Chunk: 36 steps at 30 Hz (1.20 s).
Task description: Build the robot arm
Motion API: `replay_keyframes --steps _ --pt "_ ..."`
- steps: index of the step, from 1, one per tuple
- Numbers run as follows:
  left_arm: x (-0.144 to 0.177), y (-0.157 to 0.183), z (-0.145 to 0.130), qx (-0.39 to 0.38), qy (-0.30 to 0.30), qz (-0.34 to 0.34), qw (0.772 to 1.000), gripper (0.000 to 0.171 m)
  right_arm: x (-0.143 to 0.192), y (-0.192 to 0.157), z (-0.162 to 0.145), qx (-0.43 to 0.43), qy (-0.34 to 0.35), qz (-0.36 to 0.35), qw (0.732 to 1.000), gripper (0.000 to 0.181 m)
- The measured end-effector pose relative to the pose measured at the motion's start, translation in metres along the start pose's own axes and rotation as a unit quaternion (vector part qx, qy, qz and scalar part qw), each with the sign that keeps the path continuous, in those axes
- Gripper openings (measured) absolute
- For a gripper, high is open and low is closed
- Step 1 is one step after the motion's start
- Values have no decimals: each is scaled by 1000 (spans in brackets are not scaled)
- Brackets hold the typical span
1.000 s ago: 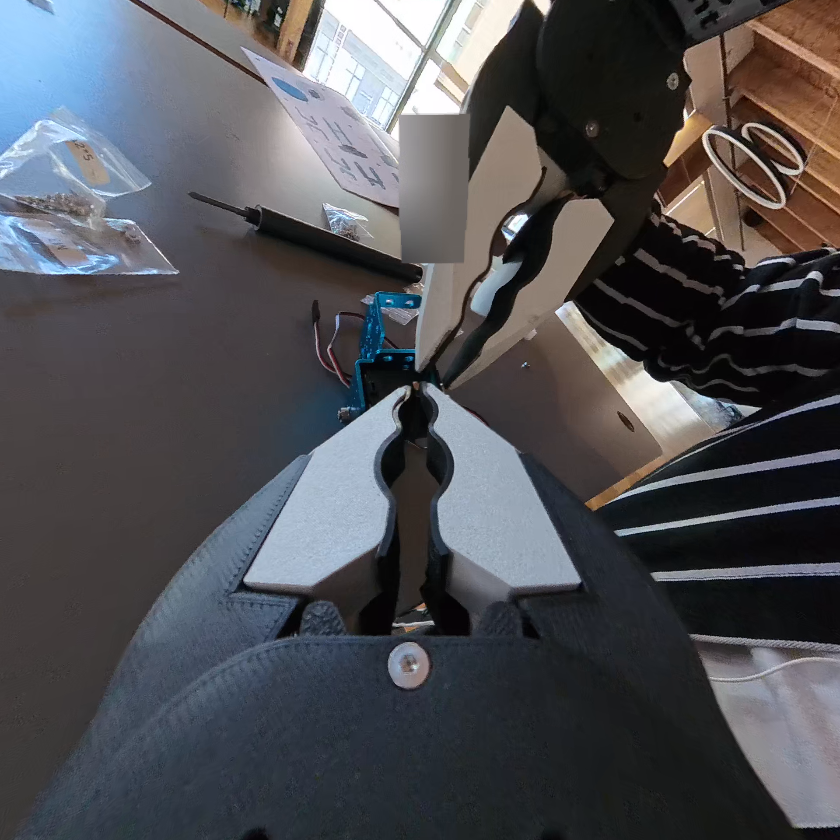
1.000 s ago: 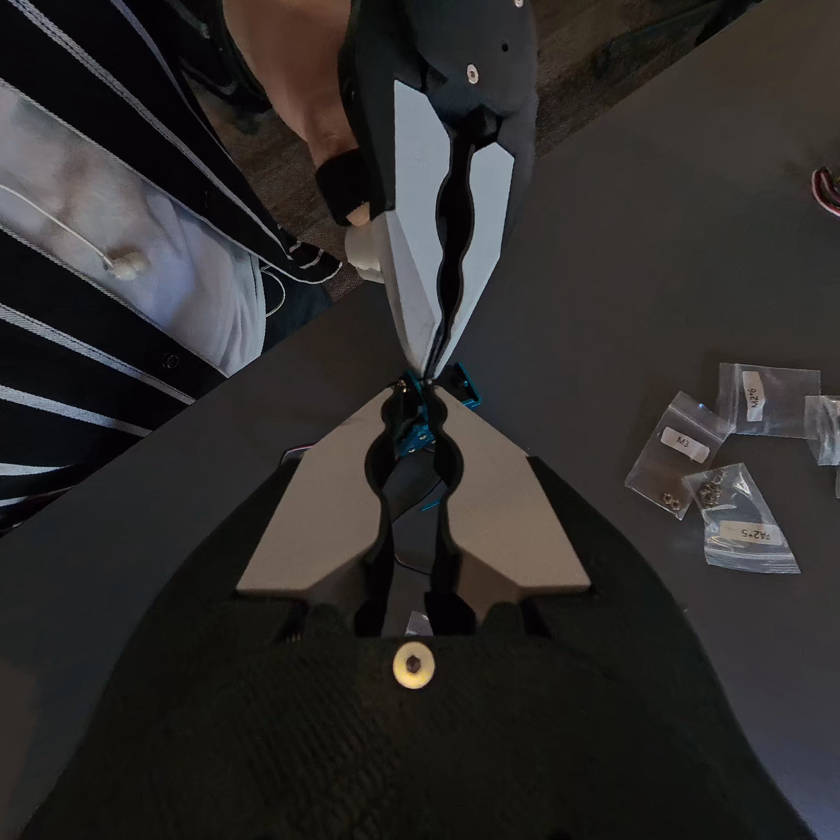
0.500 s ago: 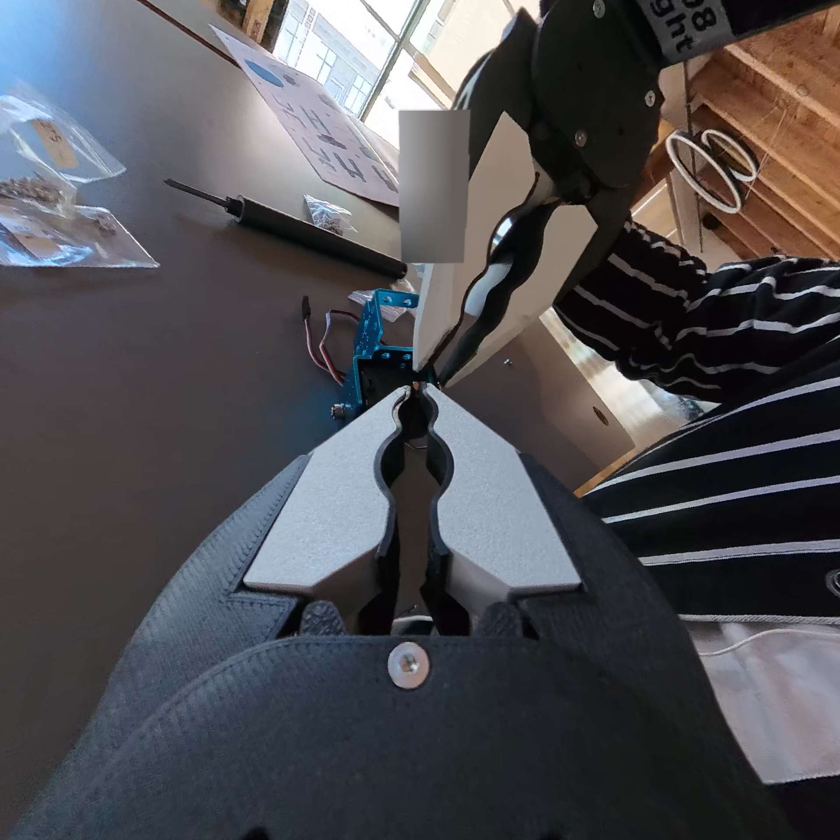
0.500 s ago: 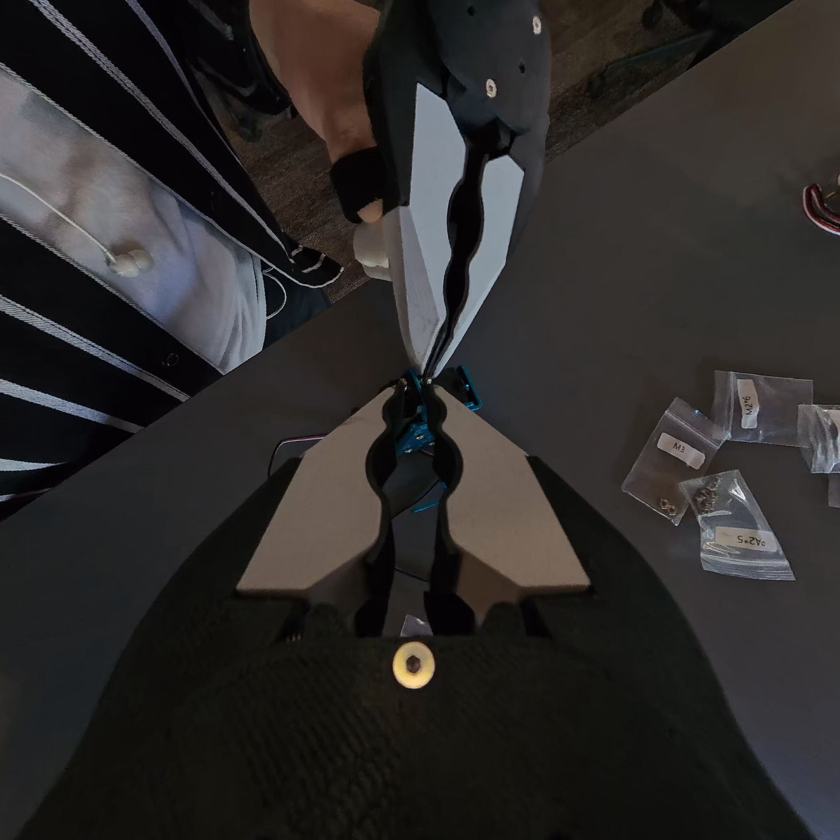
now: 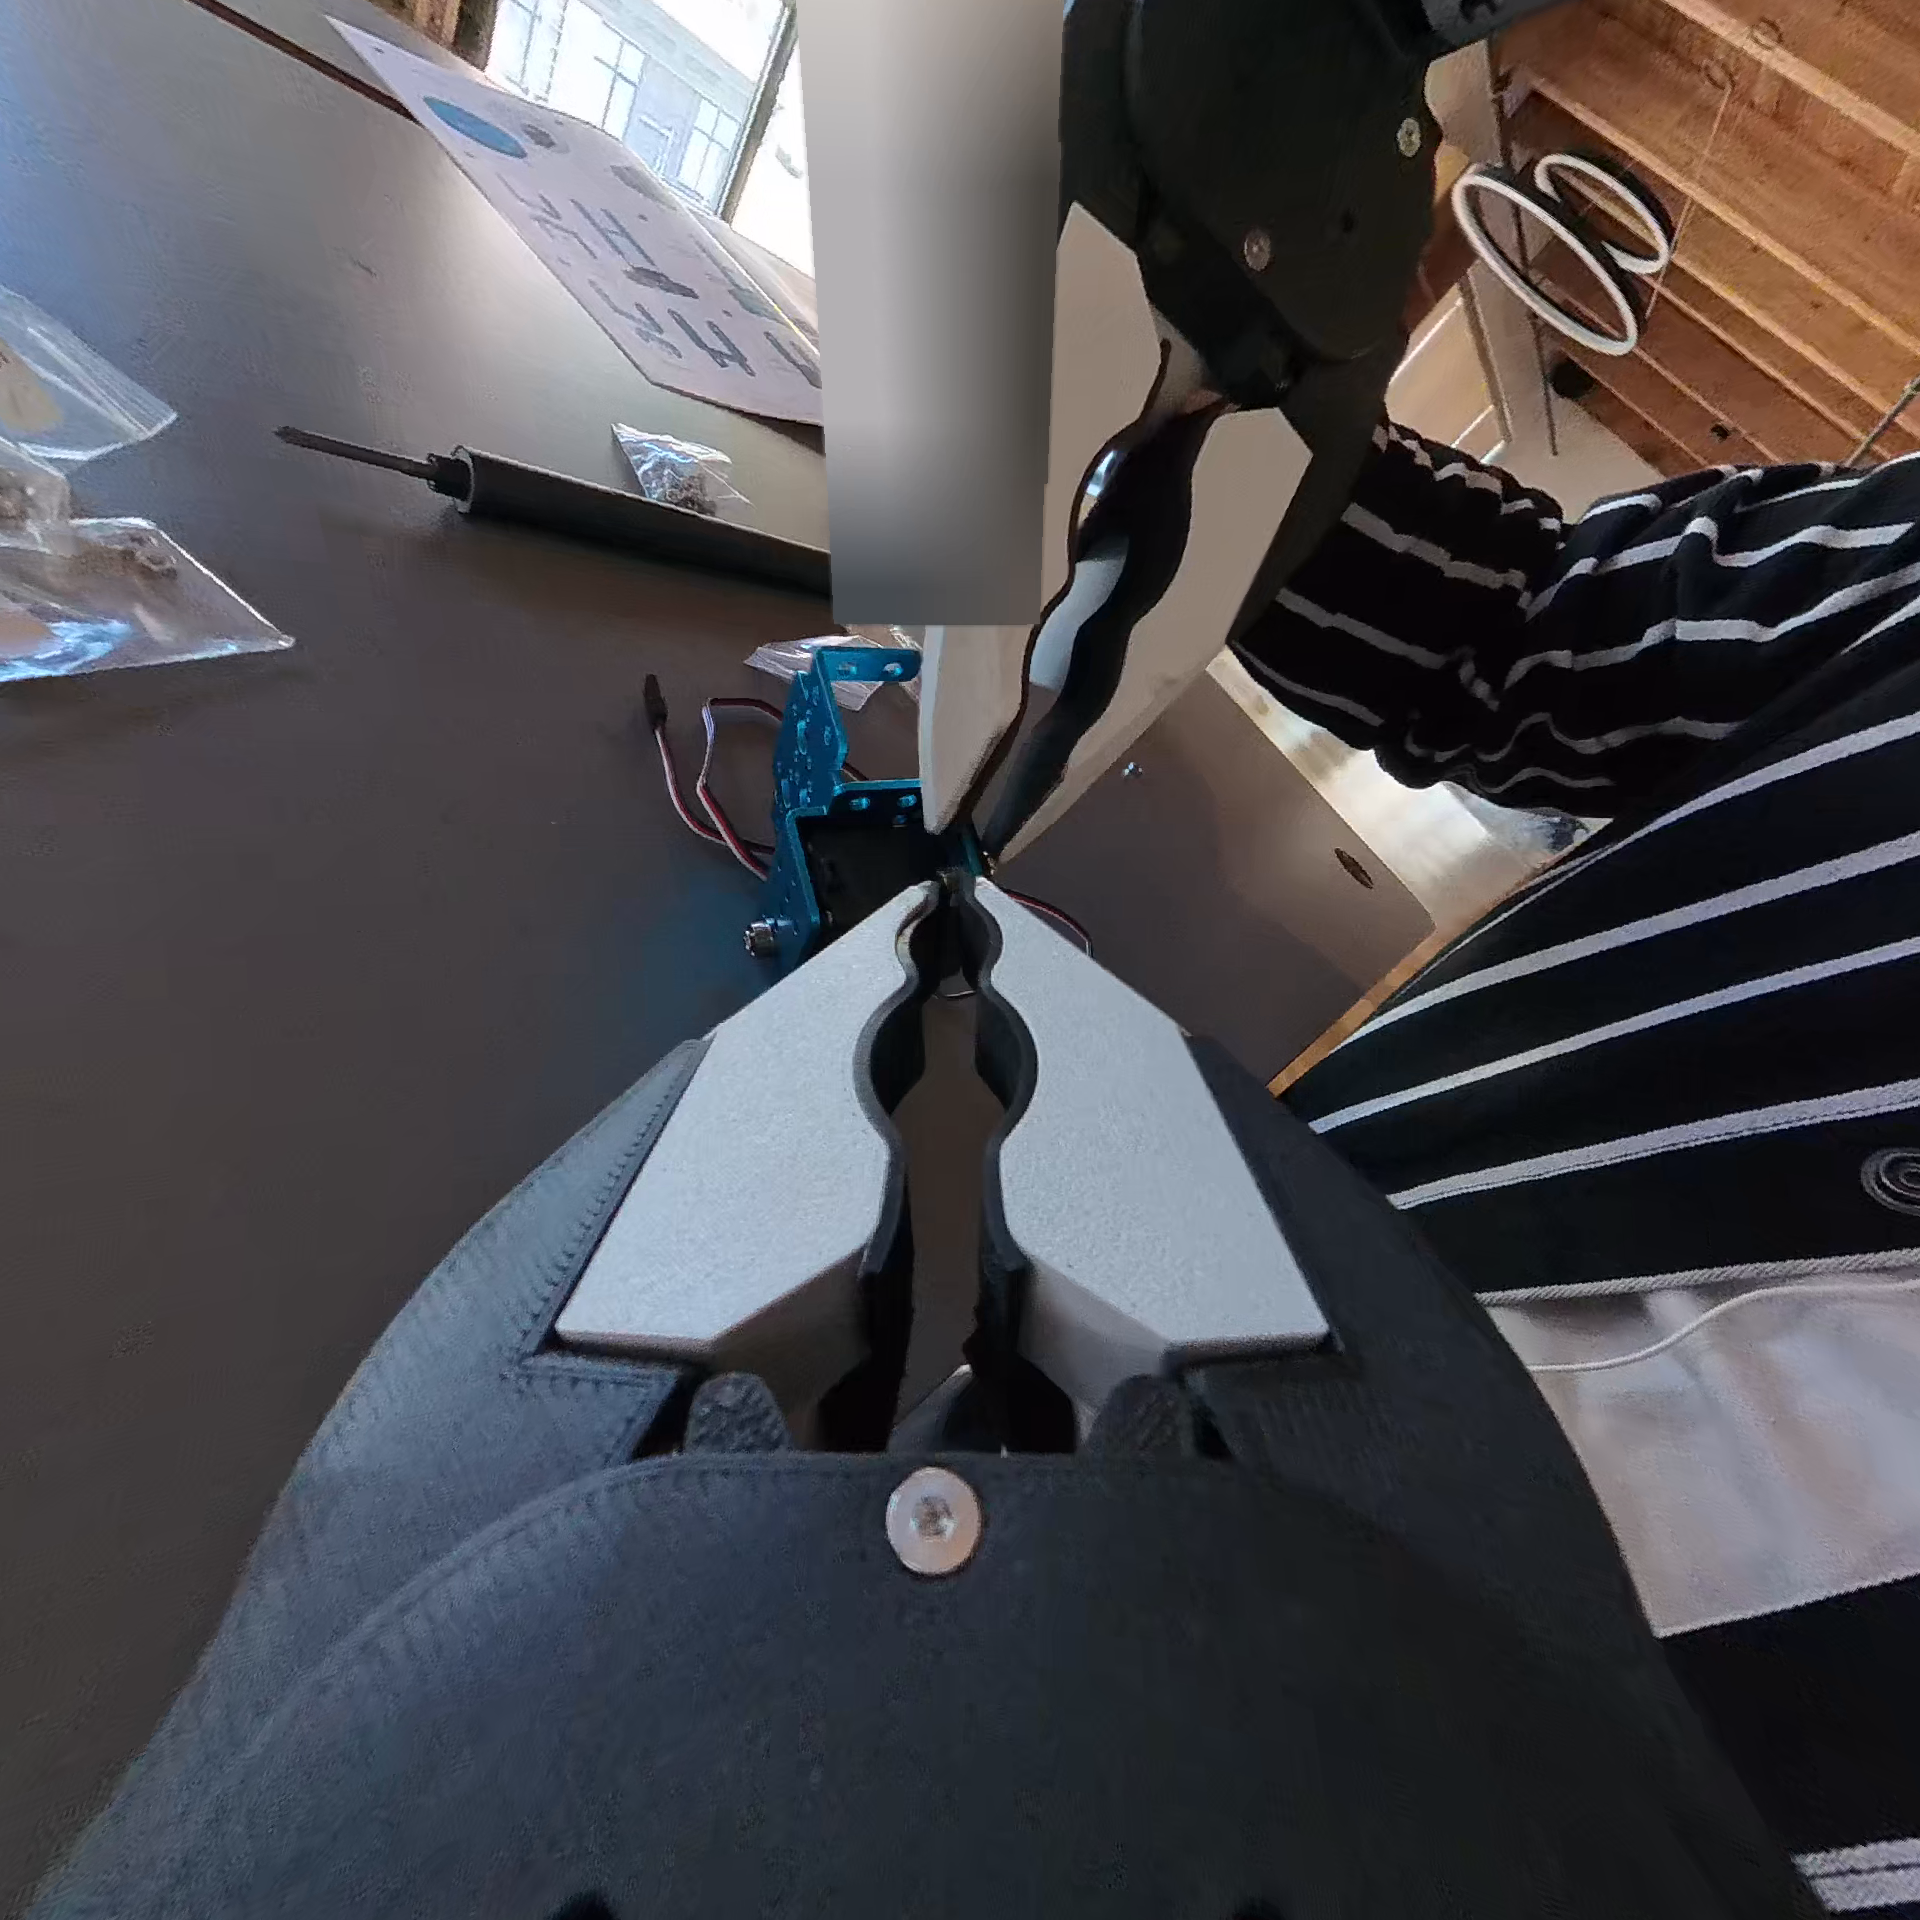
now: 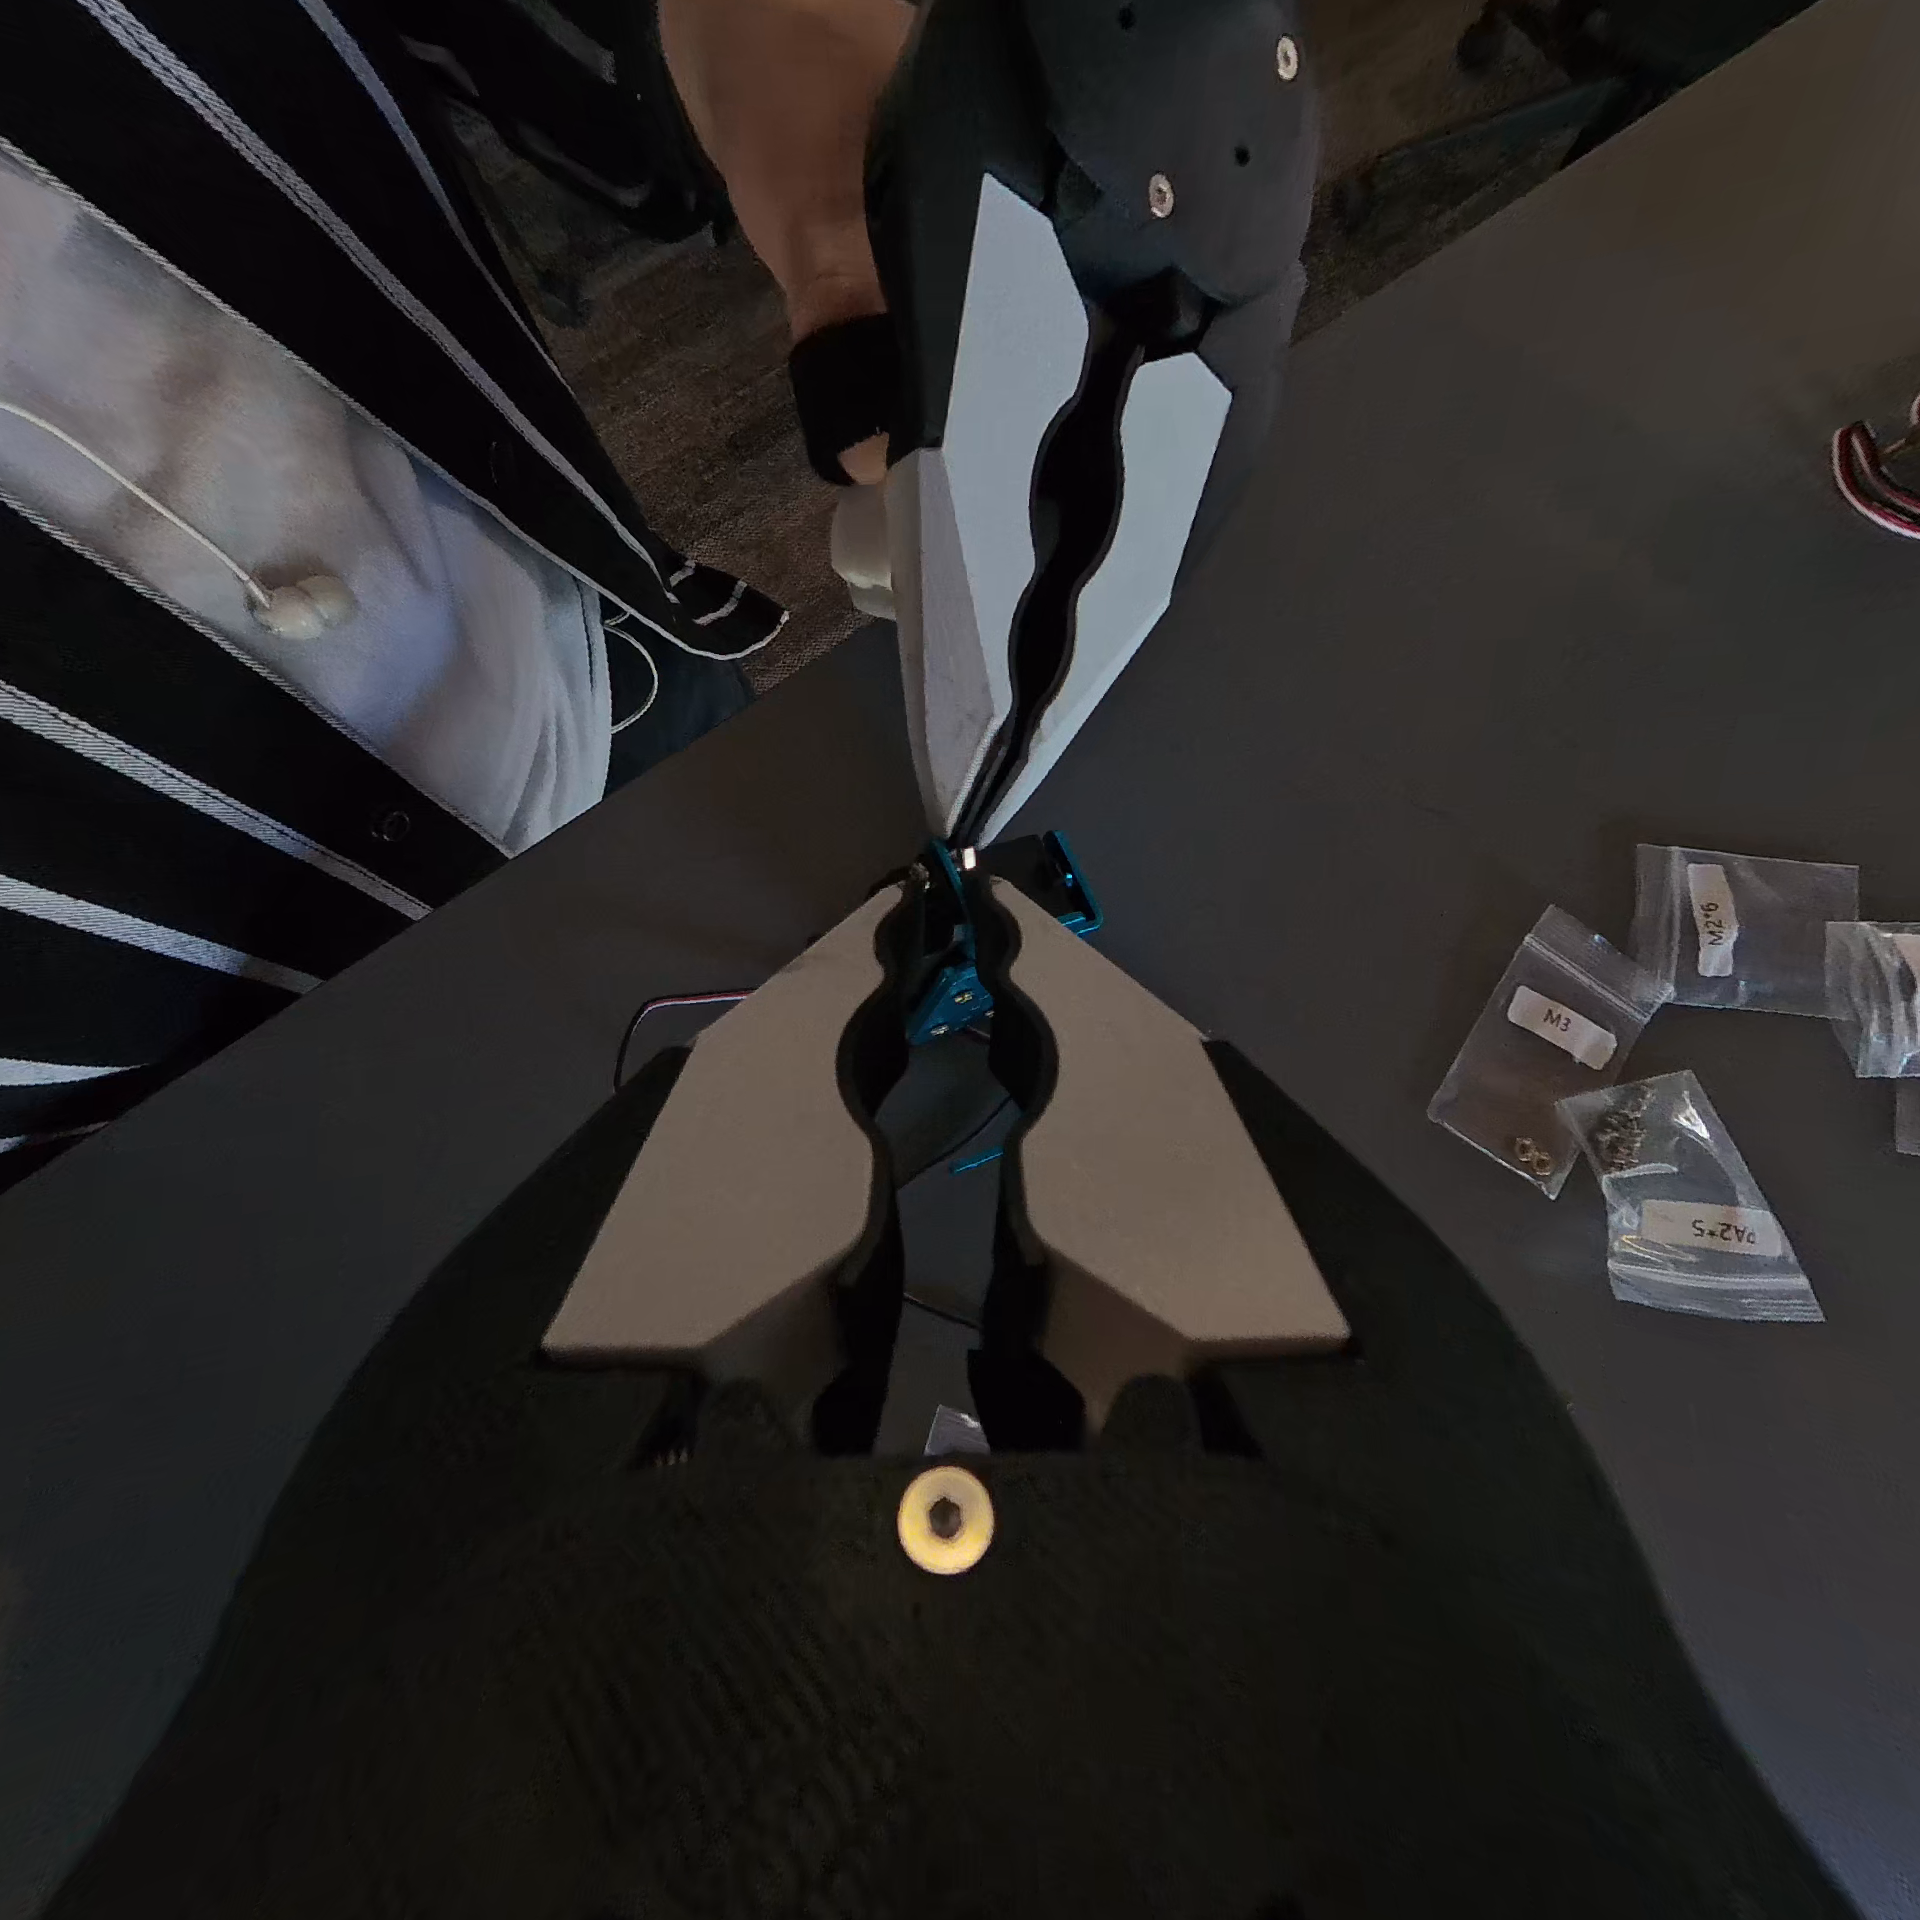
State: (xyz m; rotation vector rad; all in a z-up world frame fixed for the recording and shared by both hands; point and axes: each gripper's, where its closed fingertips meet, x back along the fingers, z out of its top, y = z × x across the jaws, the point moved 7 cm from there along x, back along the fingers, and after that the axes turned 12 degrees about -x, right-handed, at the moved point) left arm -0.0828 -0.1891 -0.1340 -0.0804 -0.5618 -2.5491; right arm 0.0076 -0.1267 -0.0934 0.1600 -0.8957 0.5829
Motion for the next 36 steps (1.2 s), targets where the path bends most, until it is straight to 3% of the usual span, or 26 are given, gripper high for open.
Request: replay_keyframes --steps 31,34,36 --pt "-6 -1 5 -17 -16 12 1000 0 5 0 -4 2 3 -15 1000 8" --pt "-7 3 6 -9 -10 -10 1000 18 4 1 -4 4 6 -23 1000 7" --pt "-8 1 6 -14 -13 4 1000 4 5 0 -4 5 3 -22 1000 7"
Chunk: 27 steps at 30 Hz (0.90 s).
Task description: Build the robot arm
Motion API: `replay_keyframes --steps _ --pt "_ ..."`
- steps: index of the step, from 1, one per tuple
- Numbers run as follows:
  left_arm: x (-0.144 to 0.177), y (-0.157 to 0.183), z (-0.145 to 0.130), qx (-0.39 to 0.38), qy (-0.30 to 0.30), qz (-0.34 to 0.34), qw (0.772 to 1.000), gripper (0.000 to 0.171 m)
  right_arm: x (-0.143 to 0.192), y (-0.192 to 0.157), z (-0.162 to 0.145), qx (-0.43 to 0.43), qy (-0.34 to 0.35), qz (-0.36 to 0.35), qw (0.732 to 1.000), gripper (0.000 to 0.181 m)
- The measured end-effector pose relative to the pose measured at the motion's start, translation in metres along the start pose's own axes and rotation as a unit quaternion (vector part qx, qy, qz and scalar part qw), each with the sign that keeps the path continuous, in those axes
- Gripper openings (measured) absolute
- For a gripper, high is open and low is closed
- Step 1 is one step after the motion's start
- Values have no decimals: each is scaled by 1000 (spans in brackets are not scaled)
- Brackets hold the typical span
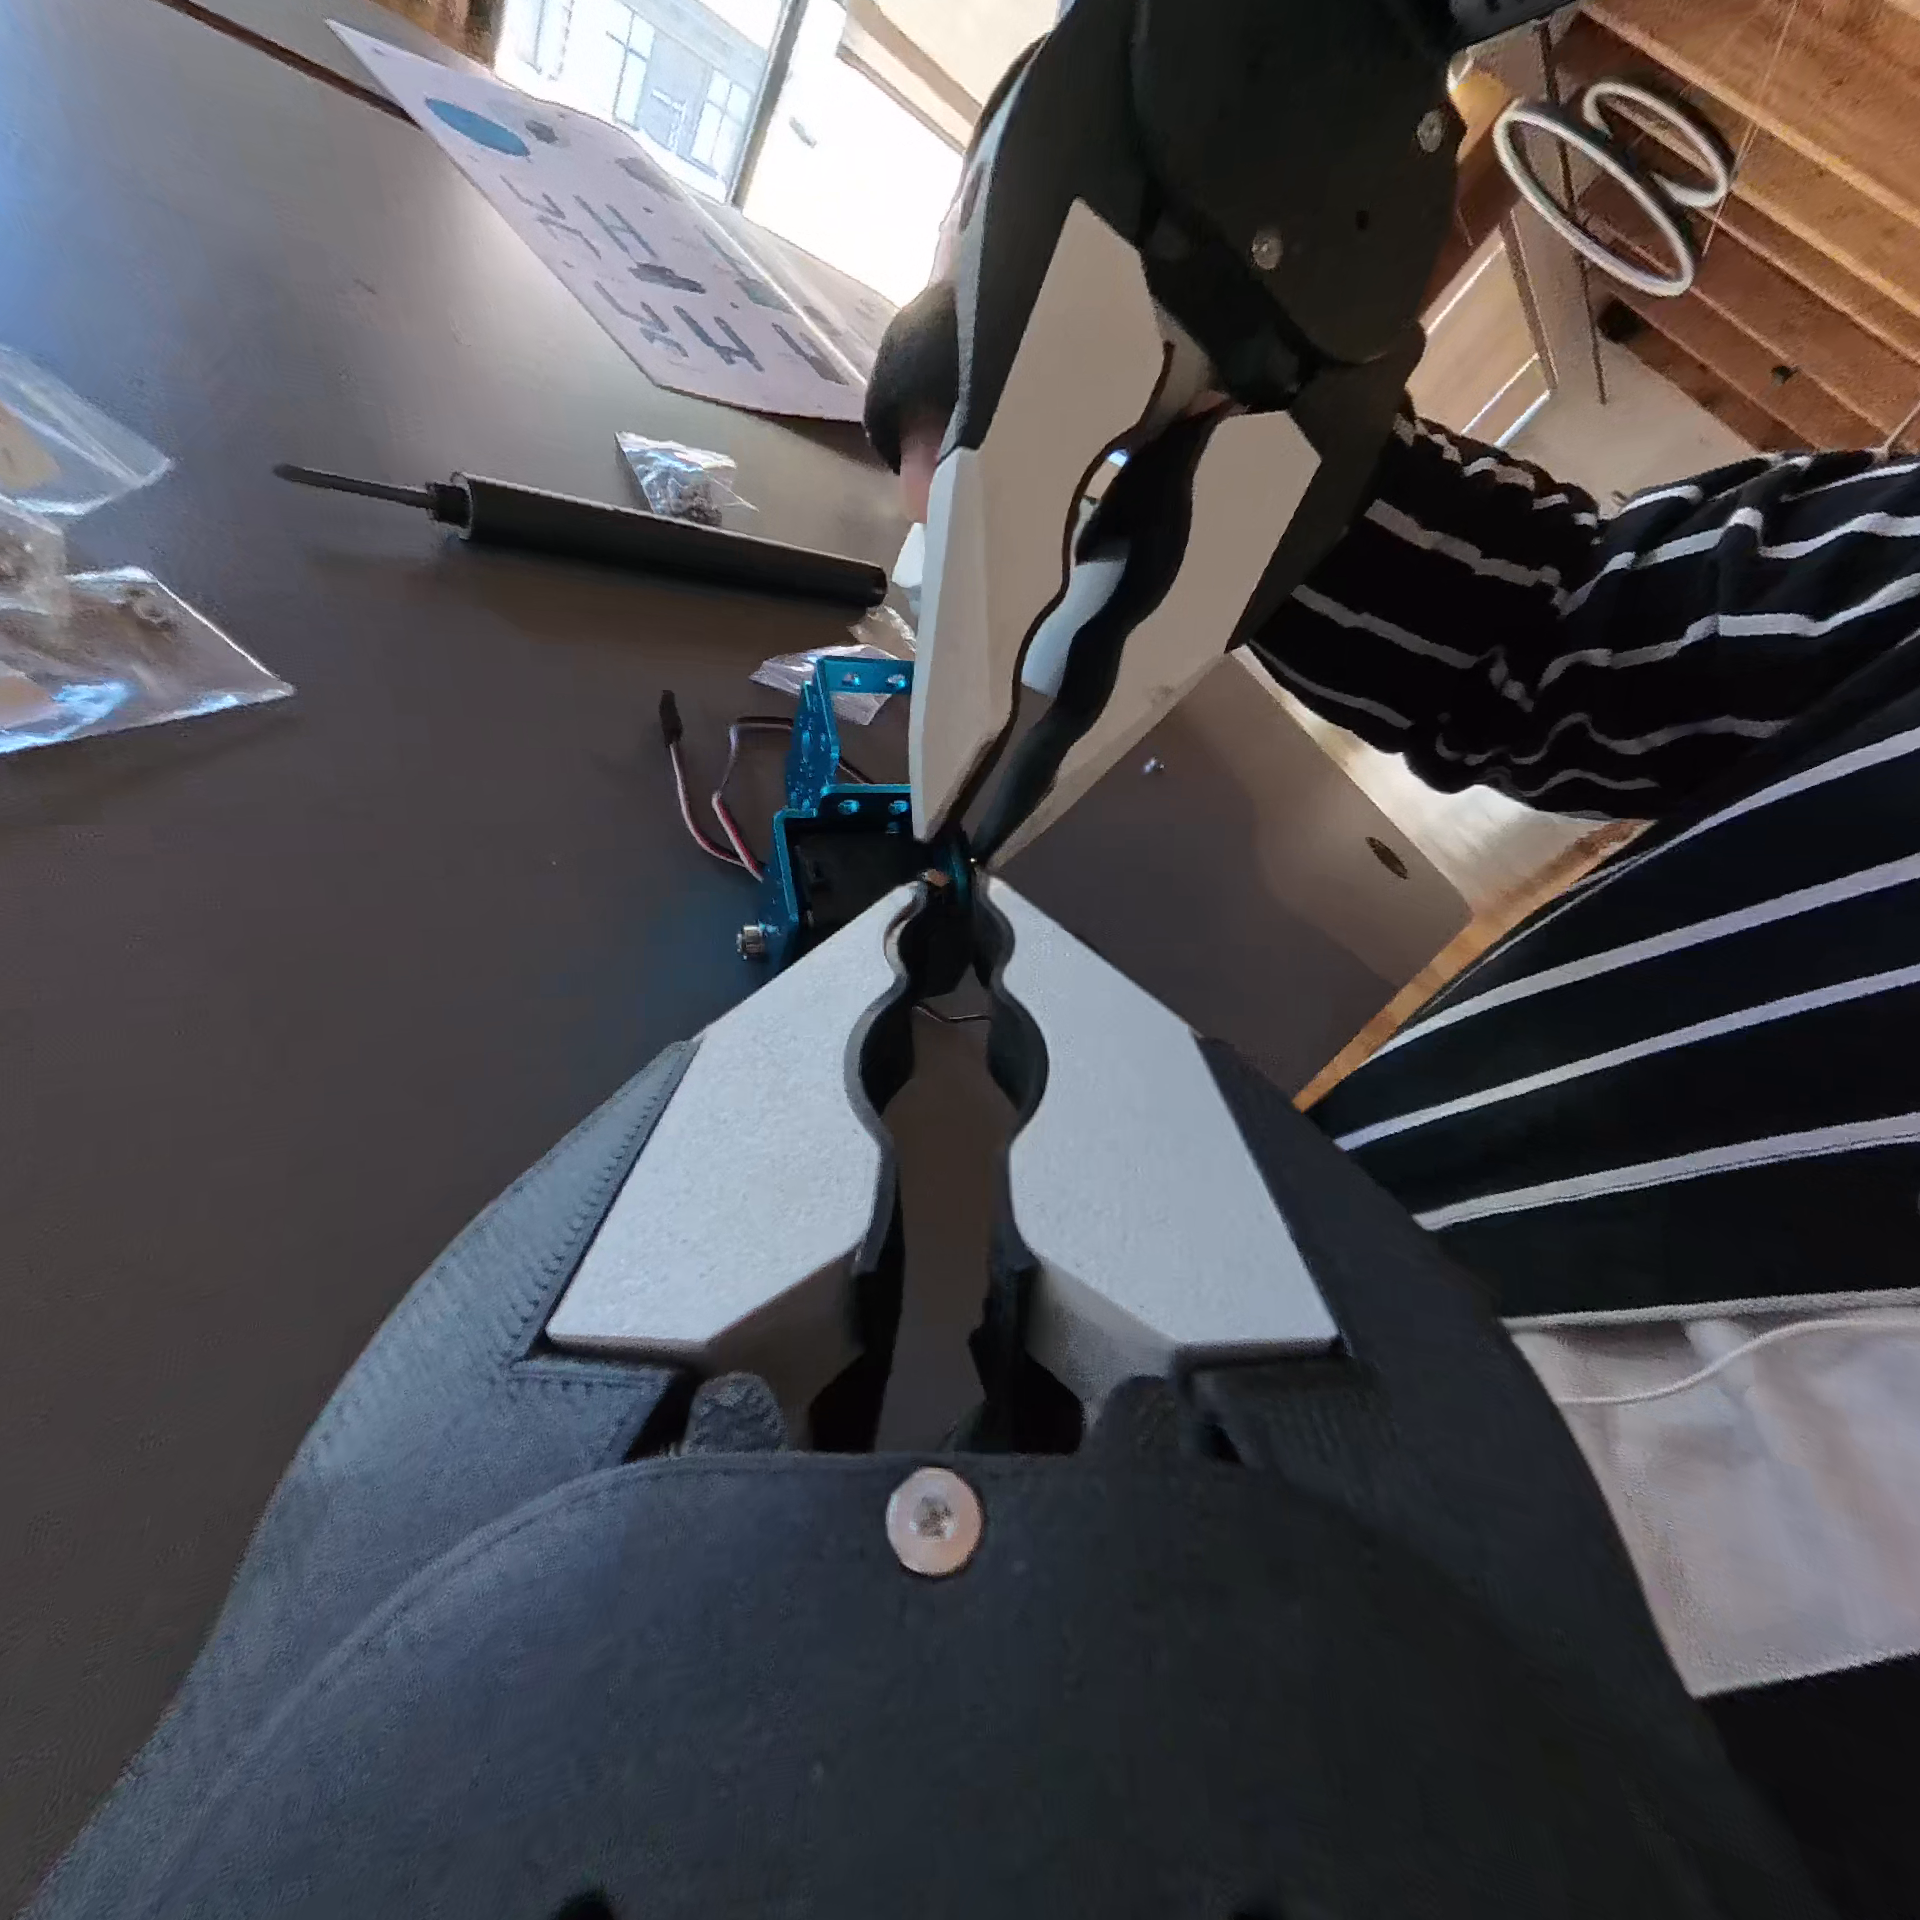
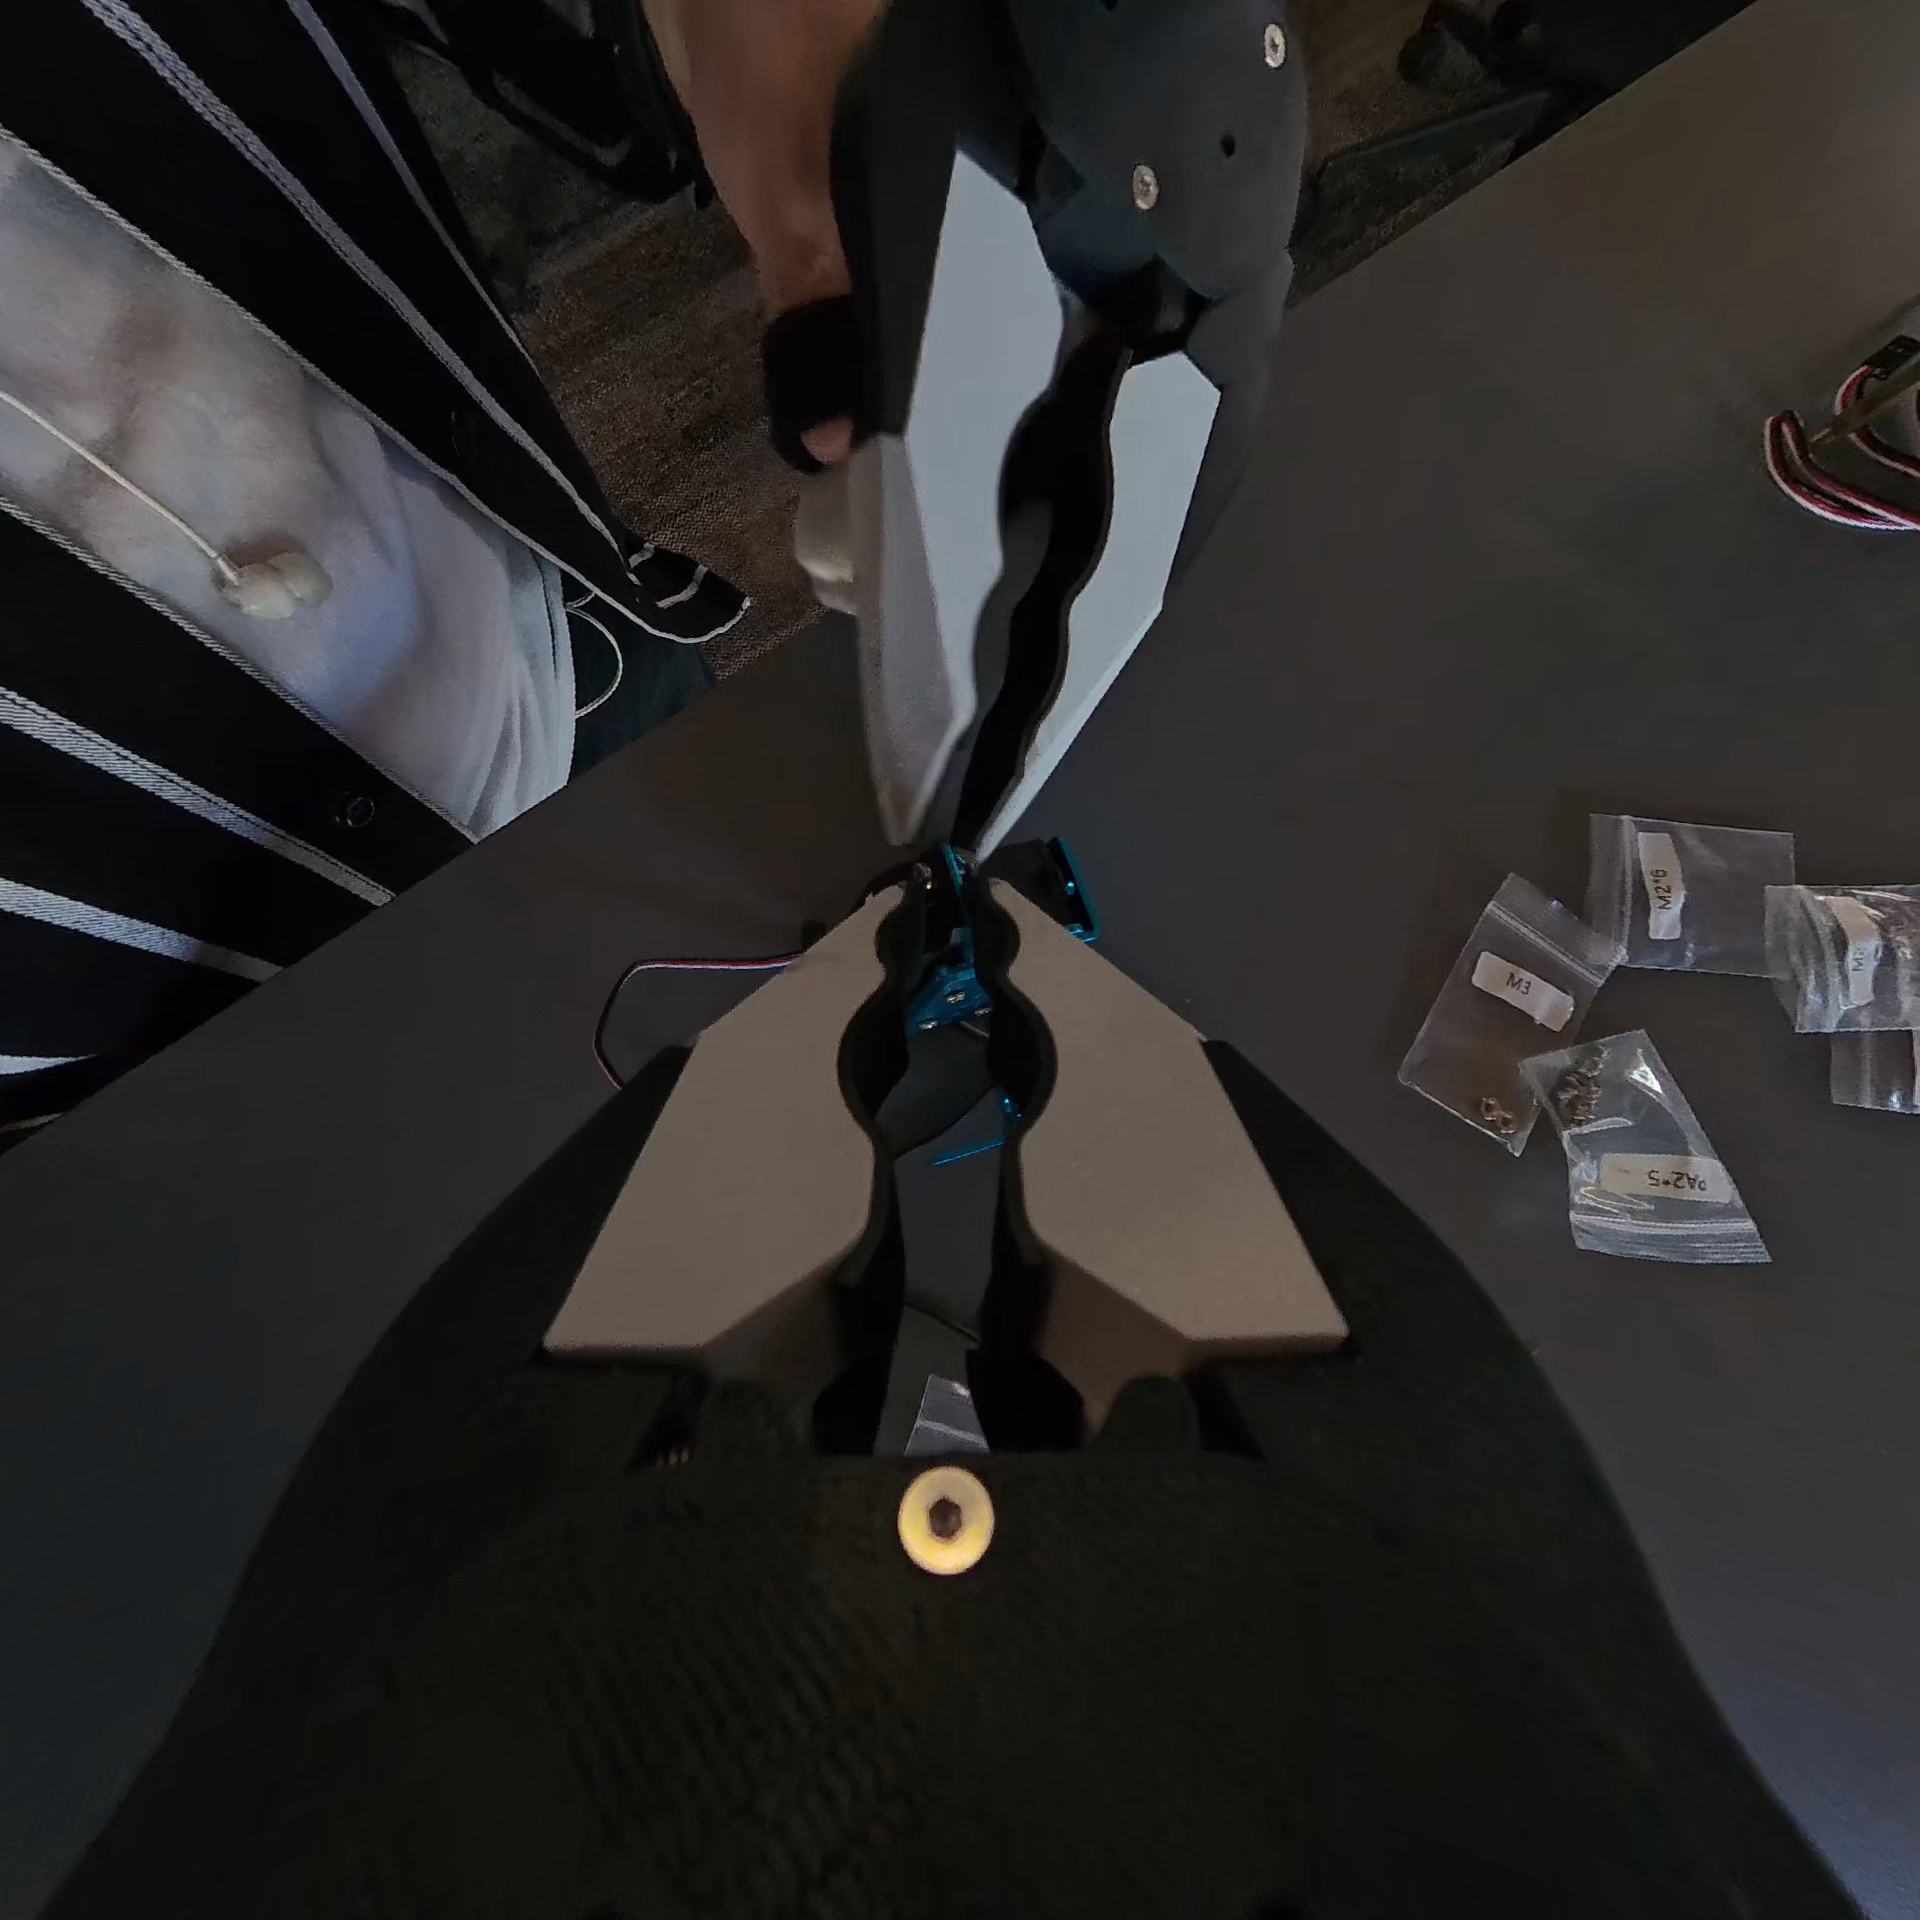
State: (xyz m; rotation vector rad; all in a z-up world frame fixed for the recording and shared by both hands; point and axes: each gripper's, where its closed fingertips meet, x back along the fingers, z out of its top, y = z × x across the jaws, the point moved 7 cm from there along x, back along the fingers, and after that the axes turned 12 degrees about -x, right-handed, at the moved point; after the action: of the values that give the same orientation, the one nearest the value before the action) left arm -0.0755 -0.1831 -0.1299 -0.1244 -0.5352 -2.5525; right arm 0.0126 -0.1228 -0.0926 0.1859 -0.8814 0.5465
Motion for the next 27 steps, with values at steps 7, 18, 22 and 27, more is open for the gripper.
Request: replay_keyframes --steps 7,18,22,27 --pt "-1 3 1 -11 -2 2 1000 14 1 -1 -1 3 3 -5 1000 7" --pt "-6 8 0 -56 18 40 997 20 1 -1 -3 12 11 -14 1000 7" --pt "-6 8 -4 -74 35 42 996 16 1 -1 -4 9 13 -10 1000 7" --pt "-8 8 -4 -95 26 53 994 11 1 -2 -4 8 10 -5 1000 9"
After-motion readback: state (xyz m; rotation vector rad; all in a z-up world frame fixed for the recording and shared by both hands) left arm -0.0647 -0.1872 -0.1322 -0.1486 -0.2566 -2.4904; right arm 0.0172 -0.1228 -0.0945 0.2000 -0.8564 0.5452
